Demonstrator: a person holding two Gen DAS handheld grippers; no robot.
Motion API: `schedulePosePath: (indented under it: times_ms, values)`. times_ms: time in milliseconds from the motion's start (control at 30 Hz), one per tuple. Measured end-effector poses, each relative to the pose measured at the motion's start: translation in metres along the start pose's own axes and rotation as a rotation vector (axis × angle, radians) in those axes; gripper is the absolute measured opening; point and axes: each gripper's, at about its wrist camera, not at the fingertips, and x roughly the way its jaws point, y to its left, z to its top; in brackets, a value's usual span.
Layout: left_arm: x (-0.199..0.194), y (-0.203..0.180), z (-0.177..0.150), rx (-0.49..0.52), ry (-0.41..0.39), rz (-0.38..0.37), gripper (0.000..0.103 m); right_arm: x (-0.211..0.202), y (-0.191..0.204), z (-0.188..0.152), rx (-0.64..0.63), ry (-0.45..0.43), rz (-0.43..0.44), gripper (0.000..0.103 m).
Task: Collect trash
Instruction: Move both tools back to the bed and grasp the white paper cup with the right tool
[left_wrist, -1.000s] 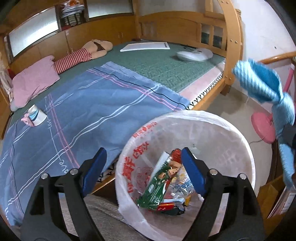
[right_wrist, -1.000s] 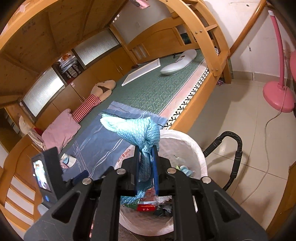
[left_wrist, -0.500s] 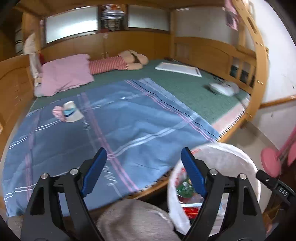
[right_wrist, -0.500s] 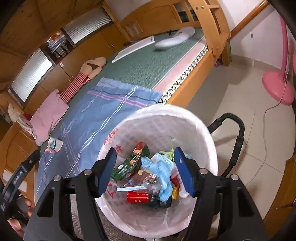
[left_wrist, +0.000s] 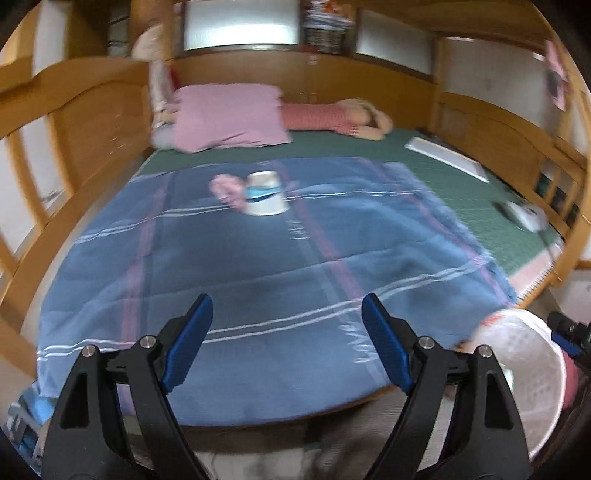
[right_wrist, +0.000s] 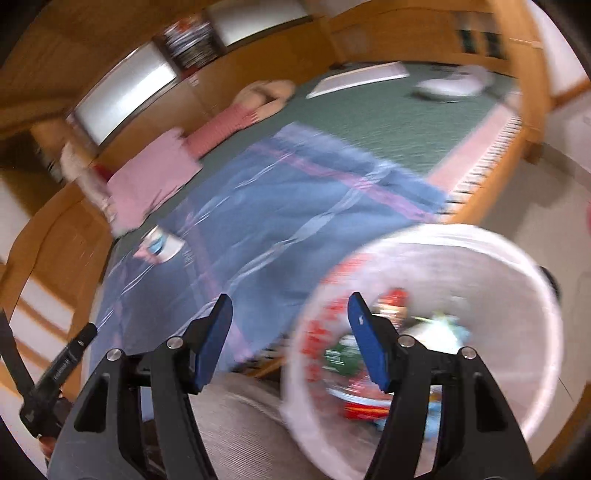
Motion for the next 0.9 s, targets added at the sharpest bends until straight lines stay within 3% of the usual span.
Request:
schedulePosePath:
  times_ms: [167,500,700,900]
  values:
    - [0.015,0.061,0.000,-0.078,0.013,0.086,0.083,0.067,0.075,0.014,-0.145,0.089,0.088,0.066]
    - [0.044,0.158,0.001,-0.198,0.045,0.192,0.083,0.235,0.241,0.055,-0.594,0.218,0.193,0.068]
    - [0.064,0.185,0.003,-0.232,0.066,0.207,0.083,0.329,0.290,0.084,-0.742,0.279,0.211,0.068]
    - [0.085,0.203,0.010,-0.264,0.083,0.208,0.083,0.381,0.326,0.080,-0.924,0.280,0.208,0.068]
